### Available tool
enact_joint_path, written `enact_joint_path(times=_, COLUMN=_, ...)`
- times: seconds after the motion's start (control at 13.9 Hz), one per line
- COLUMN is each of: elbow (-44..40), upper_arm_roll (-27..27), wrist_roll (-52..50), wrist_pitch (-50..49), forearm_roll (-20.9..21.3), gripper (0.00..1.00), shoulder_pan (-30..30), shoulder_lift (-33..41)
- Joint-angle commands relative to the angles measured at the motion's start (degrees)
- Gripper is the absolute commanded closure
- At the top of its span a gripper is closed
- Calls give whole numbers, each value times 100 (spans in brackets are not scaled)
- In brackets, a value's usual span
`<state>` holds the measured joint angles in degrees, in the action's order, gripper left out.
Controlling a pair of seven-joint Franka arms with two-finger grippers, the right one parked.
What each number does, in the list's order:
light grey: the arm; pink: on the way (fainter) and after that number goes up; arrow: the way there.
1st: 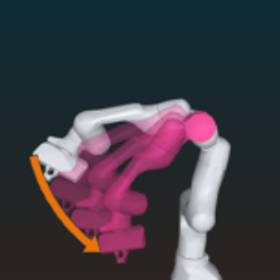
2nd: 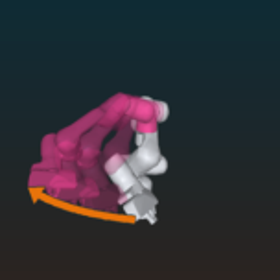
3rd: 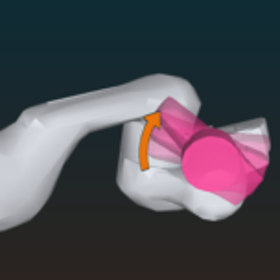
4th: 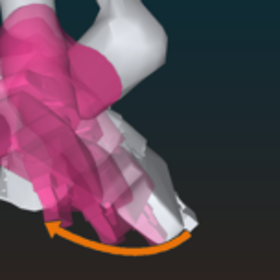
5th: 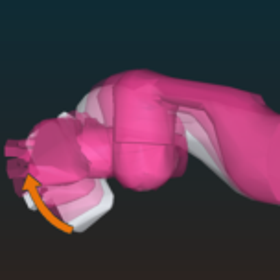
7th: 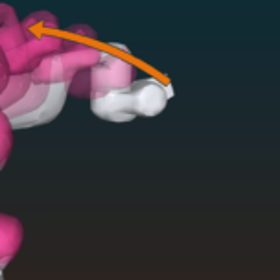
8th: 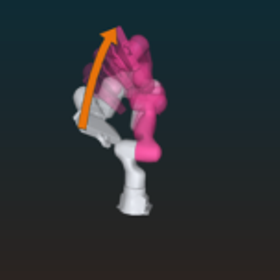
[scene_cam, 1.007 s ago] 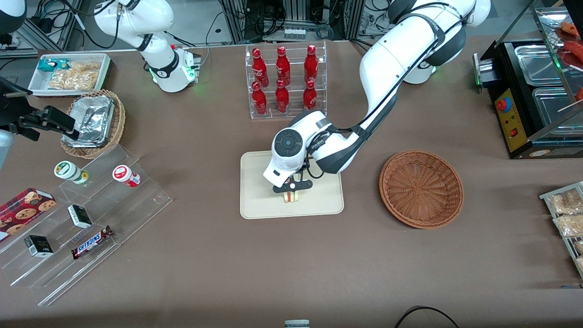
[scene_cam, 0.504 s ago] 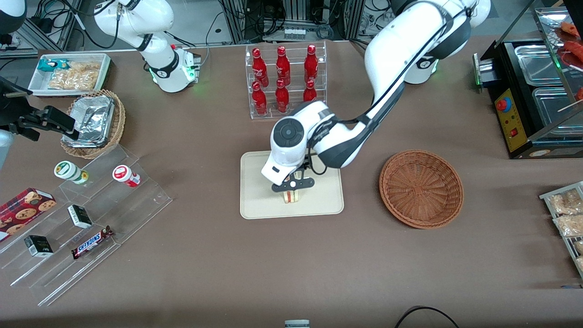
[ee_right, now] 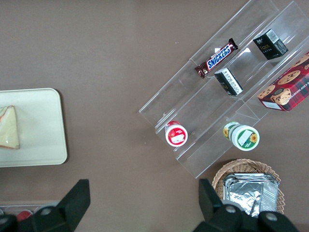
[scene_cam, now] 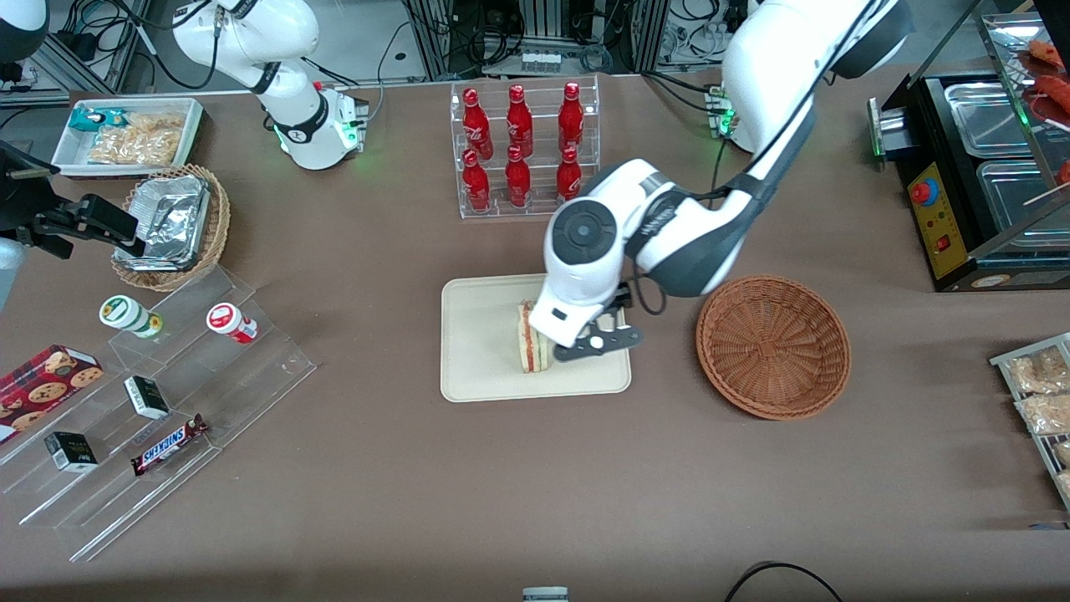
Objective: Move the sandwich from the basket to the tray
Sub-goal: 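Raise the left gripper and move it back over the basket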
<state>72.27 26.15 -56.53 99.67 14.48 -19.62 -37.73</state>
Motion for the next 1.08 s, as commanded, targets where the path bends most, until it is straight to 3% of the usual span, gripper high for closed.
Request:
enact_joint_path(times=0.0, elbow=752, upper_arm_roll=13, wrist_roll=194, wrist_pitch=-61, forearm_roll=55, gripper=0, shoulder_pan=431, shoulder_lift=538)
enact_joint_path(times=0.5, elbow=1754, upper_arm_roll=13, wrist_roll=1421, wrist_pitch=-782, forearm_roll=3, gripper=0, shoulder_pan=1399, shoulder_lift=1636)
enact_joint_path(times=1.01, elbow=2089, upper_arm_roll=31, wrist_roll=2382, wrist_pitch=-782, forearm_roll=-24, gripper=0, shoulder_pan=2049, shoulder_lift=2059)
